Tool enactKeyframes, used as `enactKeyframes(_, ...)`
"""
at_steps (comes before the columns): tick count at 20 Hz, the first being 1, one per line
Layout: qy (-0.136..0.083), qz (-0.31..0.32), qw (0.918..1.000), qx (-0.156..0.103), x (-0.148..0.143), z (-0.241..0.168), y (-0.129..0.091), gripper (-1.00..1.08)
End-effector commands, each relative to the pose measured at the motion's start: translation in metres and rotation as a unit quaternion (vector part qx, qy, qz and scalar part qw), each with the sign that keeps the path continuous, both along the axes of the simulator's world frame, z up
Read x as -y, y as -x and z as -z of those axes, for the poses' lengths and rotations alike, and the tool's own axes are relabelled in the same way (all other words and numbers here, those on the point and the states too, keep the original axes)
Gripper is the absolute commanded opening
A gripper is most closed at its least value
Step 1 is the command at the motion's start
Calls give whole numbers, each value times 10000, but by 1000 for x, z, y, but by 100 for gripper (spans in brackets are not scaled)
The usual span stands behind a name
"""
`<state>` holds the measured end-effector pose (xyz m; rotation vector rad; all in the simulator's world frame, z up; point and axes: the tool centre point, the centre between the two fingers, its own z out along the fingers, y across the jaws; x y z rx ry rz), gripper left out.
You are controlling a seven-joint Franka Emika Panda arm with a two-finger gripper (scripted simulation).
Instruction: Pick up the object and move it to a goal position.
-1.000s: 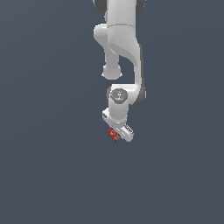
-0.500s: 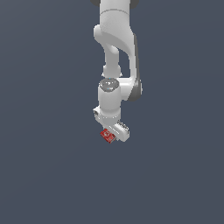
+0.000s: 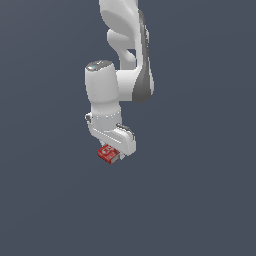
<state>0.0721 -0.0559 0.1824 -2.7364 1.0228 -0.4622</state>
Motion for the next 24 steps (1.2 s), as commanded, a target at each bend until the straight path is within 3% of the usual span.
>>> enactKeyframes(1, -29, -88, 9996, 262, 12, -26, -9, -100)
enactKeyframes(12, -185, -410, 9913, 1234, 57, -126, -32, -100)
enactKeyframes(24, -366, -732, 9723, 2188, 103, -227, -39, -100)
